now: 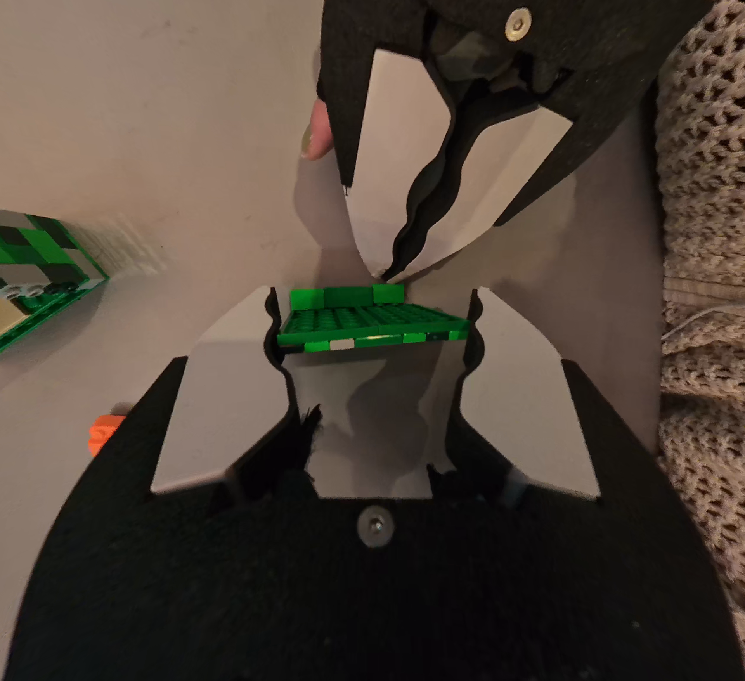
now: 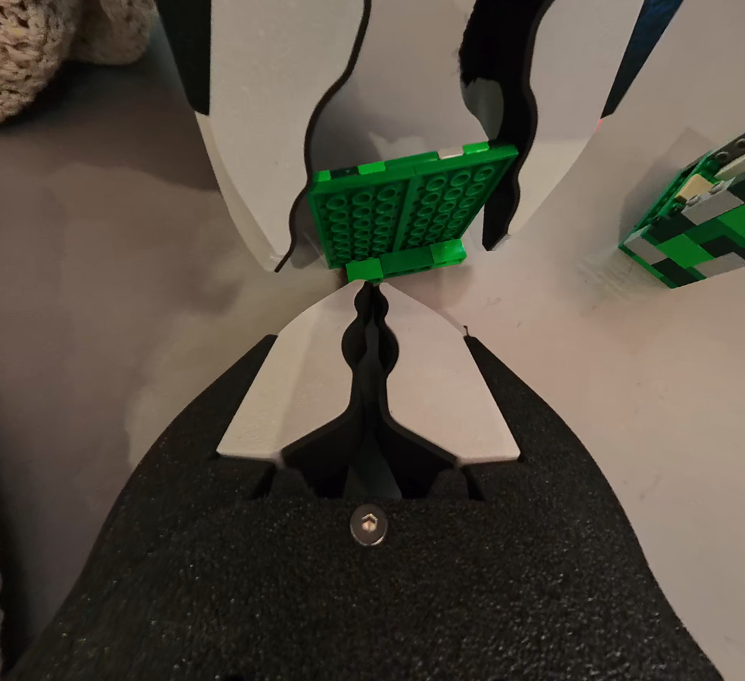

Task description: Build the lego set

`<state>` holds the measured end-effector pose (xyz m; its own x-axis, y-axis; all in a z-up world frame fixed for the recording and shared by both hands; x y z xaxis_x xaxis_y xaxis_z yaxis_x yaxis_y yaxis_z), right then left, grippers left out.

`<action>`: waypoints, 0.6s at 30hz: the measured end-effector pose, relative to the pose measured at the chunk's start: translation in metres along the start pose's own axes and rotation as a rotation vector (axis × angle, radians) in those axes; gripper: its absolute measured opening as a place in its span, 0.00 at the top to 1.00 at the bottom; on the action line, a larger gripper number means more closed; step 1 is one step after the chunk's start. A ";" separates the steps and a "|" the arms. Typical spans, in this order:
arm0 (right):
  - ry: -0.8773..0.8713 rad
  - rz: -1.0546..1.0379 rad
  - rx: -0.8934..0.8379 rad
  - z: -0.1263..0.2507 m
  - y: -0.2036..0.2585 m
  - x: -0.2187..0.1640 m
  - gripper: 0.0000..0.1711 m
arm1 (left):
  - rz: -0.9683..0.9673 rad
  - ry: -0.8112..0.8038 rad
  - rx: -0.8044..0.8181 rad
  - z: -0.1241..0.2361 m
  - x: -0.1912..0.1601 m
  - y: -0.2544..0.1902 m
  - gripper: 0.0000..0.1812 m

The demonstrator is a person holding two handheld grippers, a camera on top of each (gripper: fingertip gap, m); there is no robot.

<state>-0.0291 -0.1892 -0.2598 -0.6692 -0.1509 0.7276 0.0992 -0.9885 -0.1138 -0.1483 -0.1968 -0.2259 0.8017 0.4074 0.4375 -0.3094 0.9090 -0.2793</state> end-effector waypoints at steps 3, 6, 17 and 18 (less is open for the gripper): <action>-0.007 -0.003 -0.004 0.000 0.000 0.000 1.00 | 0.042 -0.055 -0.046 -0.004 -0.003 0.000 0.49; -0.010 -0.001 -0.002 0.000 0.000 0.000 1.00 | 0.057 -0.102 -0.094 -0.010 -0.009 -0.002 0.42; -0.018 0.001 0.001 -0.001 0.001 0.001 1.00 | 0.060 -0.202 -0.162 -0.010 -0.015 0.007 0.43; -0.017 0.001 0.001 -0.001 0.001 0.001 1.00 | 0.063 -0.209 -0.175 -0.009 -0.015 0.009 0.44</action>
Point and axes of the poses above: each gripper's, where its closed fingertips meet, z back along the fingers, x out of its top, y = z × x across the jaws, the point moved 10 cm from there along z, back along the fingers, and after that the axes turned 7 degrees about -x, right-handed, at the moved point
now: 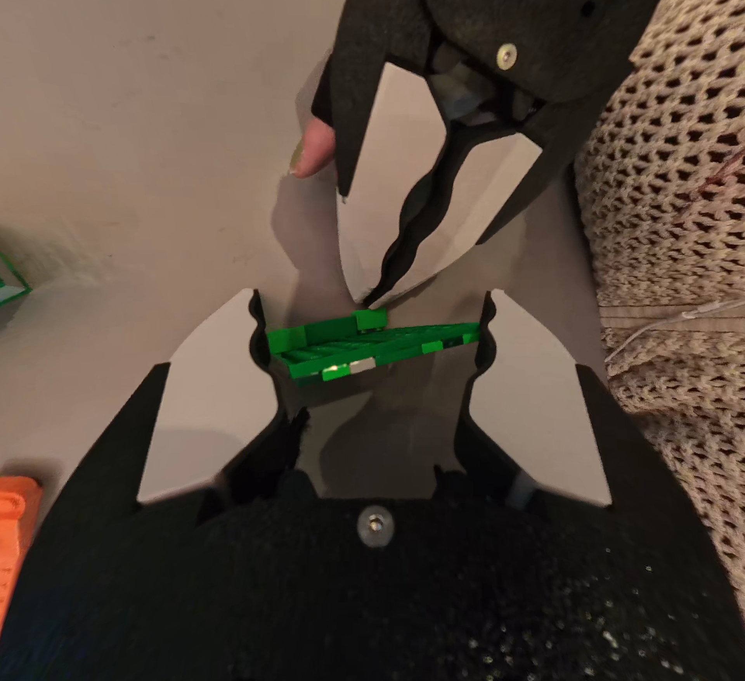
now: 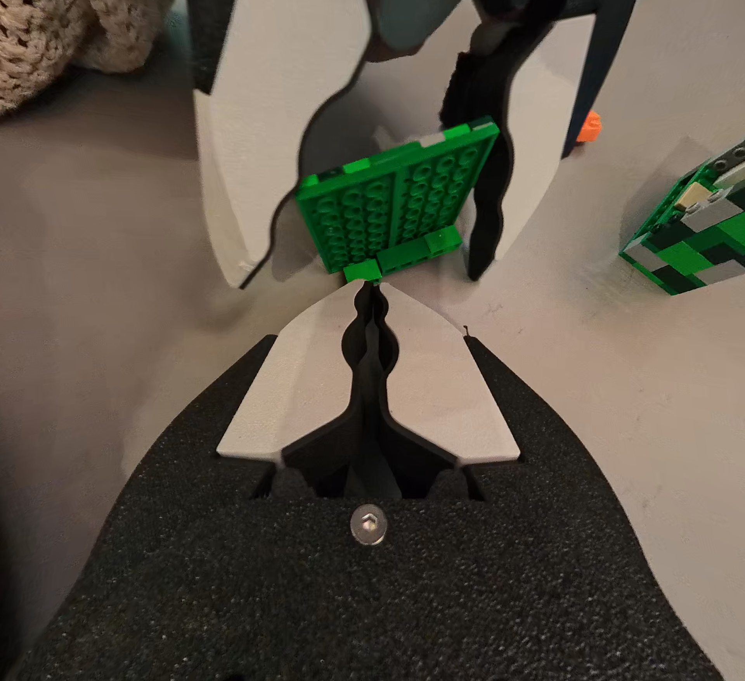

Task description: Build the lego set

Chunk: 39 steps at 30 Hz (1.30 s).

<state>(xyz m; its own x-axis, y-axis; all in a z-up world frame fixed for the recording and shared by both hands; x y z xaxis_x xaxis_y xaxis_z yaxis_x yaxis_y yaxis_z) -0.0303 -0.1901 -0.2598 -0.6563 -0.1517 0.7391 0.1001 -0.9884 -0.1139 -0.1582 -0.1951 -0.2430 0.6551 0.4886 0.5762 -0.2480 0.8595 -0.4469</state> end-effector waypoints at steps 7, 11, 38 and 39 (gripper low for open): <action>-0.005 -0.001 0.000 0.000 0.000 0.000 1.00 | -0.009 -0.031 0.039 0.004 -0.007 0.001 0.39; -0.006 -0.001 0.000 0.000 0.000 0.000 1.00 | -0.004 -0.054 0.108 0.005 -0.016 -0.004 0.35; -0.032 -0.038 0.051 -0.001 -0.005 0.001 1.00 | -0.143 -0.199 0.355 -0.006 -0.042 -0.015 0.59; -0.031 -0.041 0.054 -0.001 -0.005 0.001 1.00 | -0.143 -0.199 0.355 -0.007 -0.042 -0.015 0.59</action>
Point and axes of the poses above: each gripper's, where its closed fingertips meet, z back along the fingers, x out of its top, y = z × x across the jaws, the point moved 10 cm from there along z, back along the fingers, and after that the axes turned 7 degrees about -x, right-handed, at the moved point
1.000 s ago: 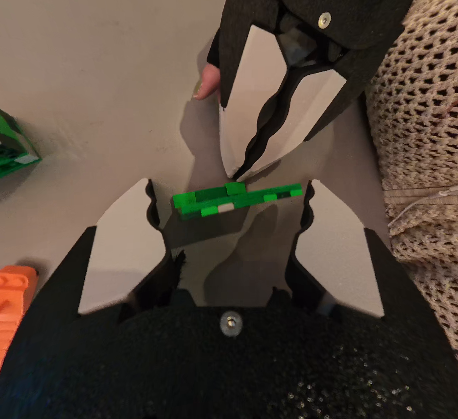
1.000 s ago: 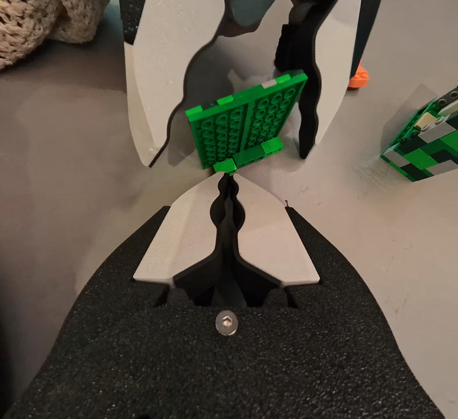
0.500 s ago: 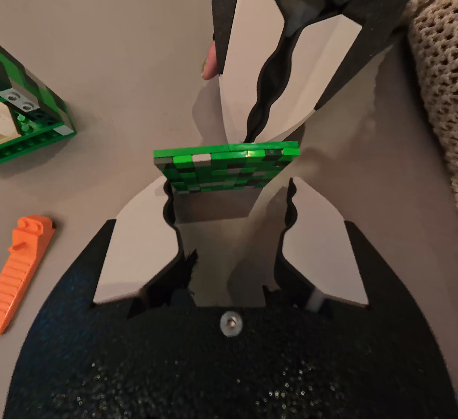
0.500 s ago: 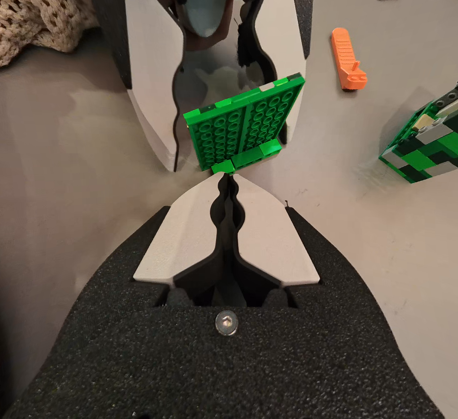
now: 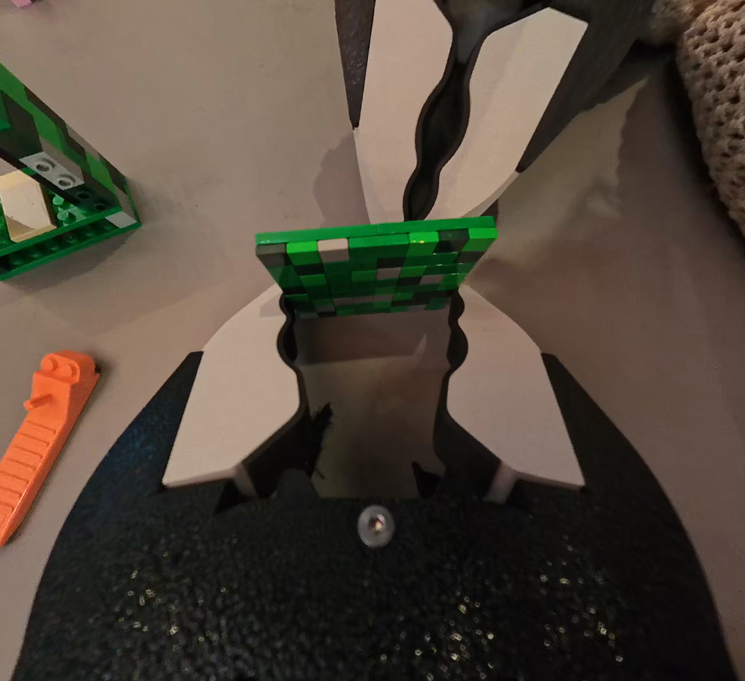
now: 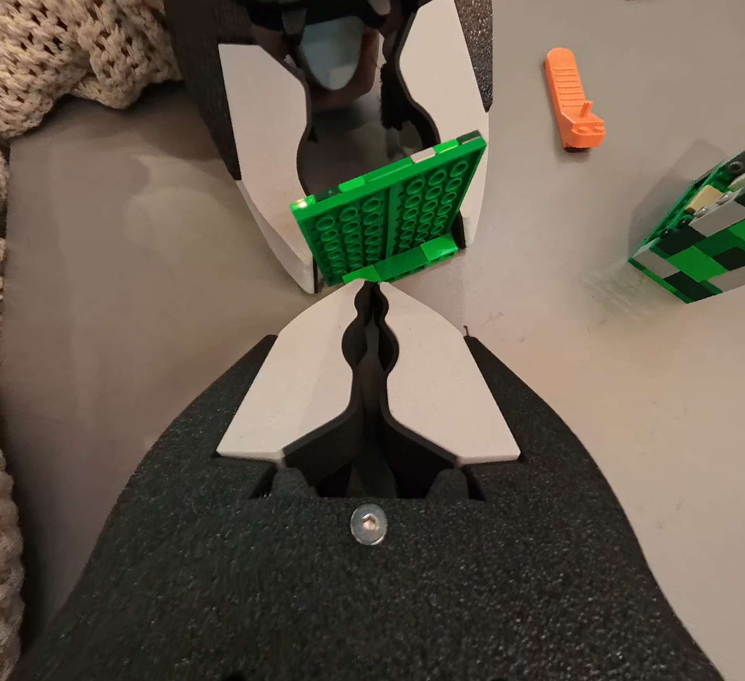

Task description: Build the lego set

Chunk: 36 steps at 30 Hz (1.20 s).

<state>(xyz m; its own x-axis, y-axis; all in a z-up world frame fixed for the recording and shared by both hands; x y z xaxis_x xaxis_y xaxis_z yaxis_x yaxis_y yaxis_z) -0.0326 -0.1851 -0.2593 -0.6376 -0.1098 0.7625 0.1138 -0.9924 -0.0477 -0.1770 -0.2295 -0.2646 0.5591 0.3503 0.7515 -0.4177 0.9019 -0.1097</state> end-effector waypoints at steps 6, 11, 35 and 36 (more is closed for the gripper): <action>-0.001 -0.006 -0.010 0.000 0.001 0.000 1.00 | 0.003 -0.001 -0.003 0.000 0.000 0.000 0.59; -0.012 -0.070 0.020 0.004 -0.003 -0.002 1.00 | 0.002 -0.003 0.012 0.001 0.000 0.000 0.59; 0.004 0.069 0.035 0.003 0.005 -0.002 1.00 | -0.020 0.001 -0.037 -0.001 0.000 -0.006 0.60; 0.003 0.071 0.032 0.003 0.005 -0.002 1.00 | -0.021 0.001 -0.036 -0.001 0.000 -0.006 0.60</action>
Point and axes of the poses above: each gripper's, where its closed fingertips meet, z back along the fingers, x out of its top, y = z × x across the jaws, the point moved 10 cm from there along z, back along the fingers, and after that the axes turned 7 degrees about -x, right-handed, at the moved point
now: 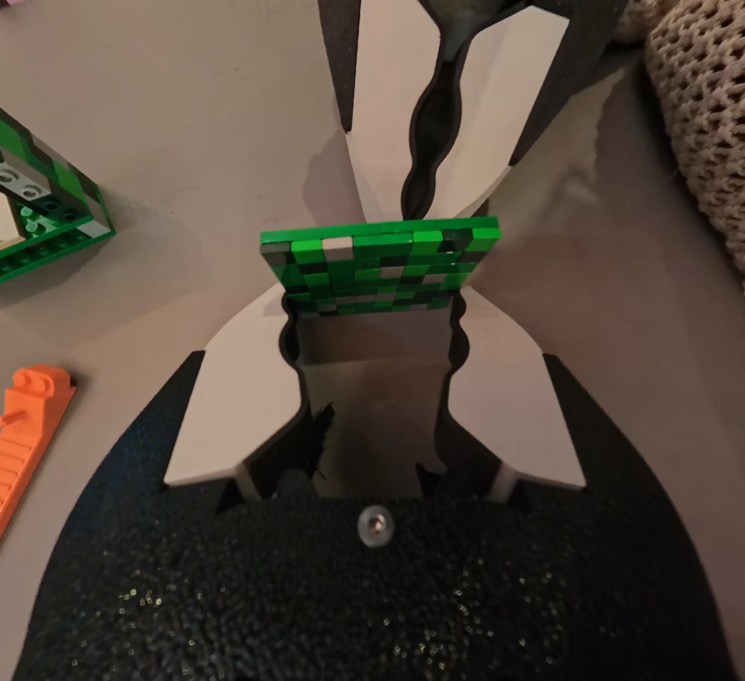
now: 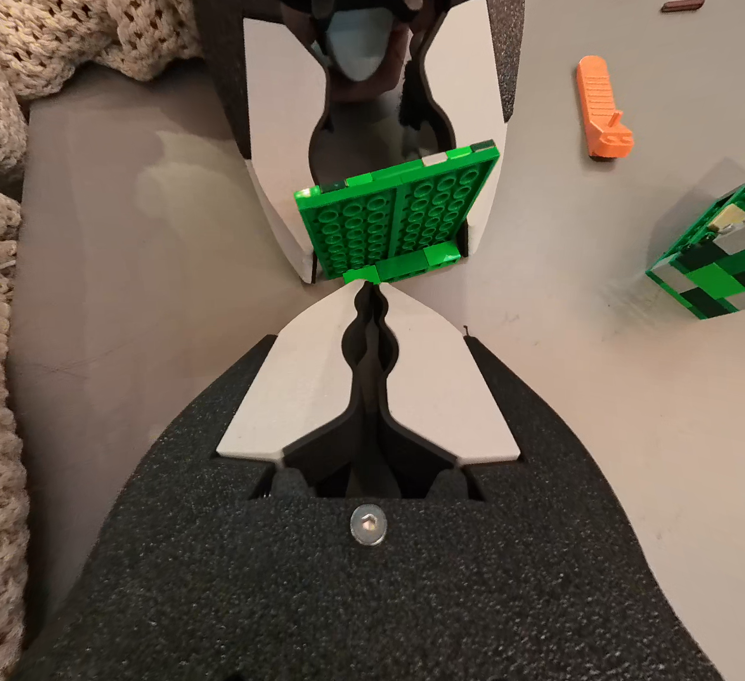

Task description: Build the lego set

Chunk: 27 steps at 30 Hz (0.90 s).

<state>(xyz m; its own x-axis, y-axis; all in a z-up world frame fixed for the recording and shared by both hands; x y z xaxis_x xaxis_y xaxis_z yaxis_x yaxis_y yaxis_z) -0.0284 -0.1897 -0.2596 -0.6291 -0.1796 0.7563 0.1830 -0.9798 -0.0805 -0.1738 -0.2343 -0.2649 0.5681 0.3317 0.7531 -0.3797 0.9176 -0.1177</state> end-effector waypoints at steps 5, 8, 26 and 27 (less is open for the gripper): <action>0.003 -0.012 -0.009 -0.001 0.000 0.000 1.00 | -0.006 0.000 0.000 -0.002 0.001 0.000 0.59; 0.013 -0.032 0.005 -0.002 -0.002 0.001 1.00 | -0.028 -0.004 0.010 -0.004 0.004 -0.001 0.59; 0.006 -0.202 0.037 0.006 -0.009 -0.001 1.00 | 0.014 -0.175 -0.054 0.013 0.003 0.001 0.60; -0.003 -0.189 0.031 0.007 -0.009 -0.001 1.00 | 0.038 -0.225 -0.077 0.018 0.002 0.002 0.60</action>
Point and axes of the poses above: each gripper's, where its closed fingertips meet, z back along the fingers, x out of its top, y = z × x across the jaws, the point moved 10 cm from there along z, back along the fingers, and after that the axes turned 7 degrees about -x, right-handed, at the moved point
